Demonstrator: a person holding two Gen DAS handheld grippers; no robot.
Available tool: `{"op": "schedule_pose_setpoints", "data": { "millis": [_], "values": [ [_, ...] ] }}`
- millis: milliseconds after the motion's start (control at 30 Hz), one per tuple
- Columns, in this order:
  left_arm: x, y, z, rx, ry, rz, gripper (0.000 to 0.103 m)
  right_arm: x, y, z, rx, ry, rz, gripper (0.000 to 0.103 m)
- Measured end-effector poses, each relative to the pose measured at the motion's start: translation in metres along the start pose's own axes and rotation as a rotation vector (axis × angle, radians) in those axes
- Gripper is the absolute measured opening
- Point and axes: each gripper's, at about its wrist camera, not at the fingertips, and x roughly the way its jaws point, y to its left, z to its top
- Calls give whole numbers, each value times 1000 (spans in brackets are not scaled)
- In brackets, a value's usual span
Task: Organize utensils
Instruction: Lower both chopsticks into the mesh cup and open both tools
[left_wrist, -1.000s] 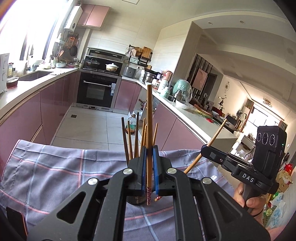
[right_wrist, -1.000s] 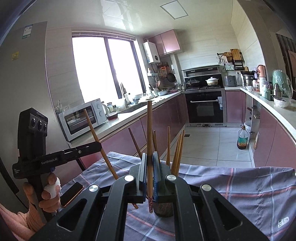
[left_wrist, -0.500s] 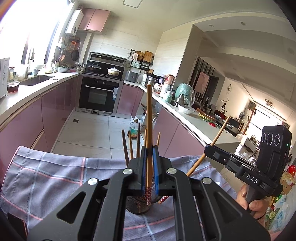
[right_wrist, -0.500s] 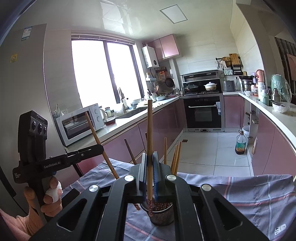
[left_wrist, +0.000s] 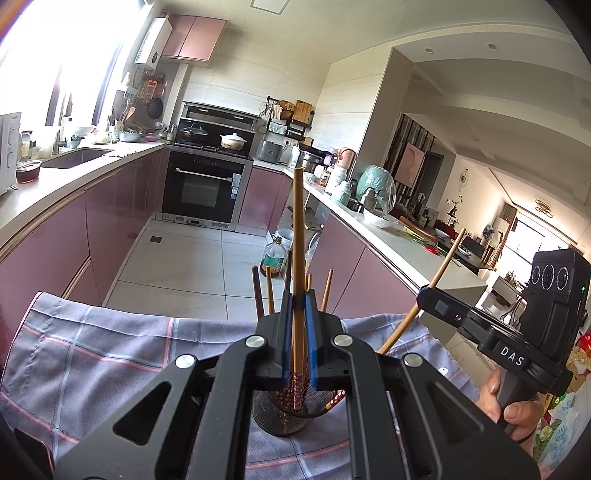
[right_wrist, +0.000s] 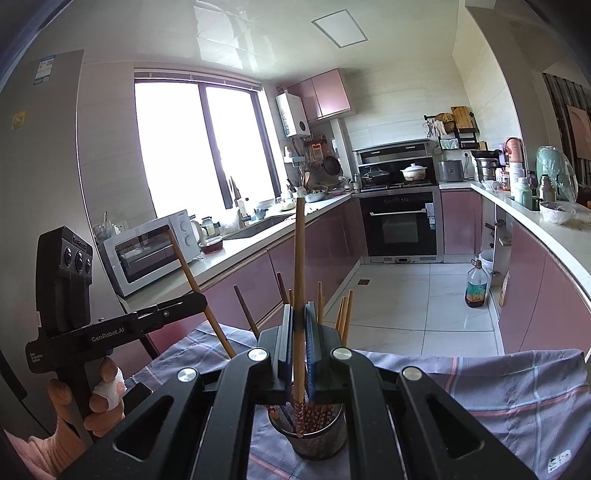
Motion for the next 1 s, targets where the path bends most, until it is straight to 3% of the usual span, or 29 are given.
{"op": "schedule_pose_setpoints", "data": {
  "millis": [1000],
  "values": [
    [28, -3, -4, 18, 63, 44, 7, 21, -7, 3, 24, 14, -18, 5]
  ]
}}
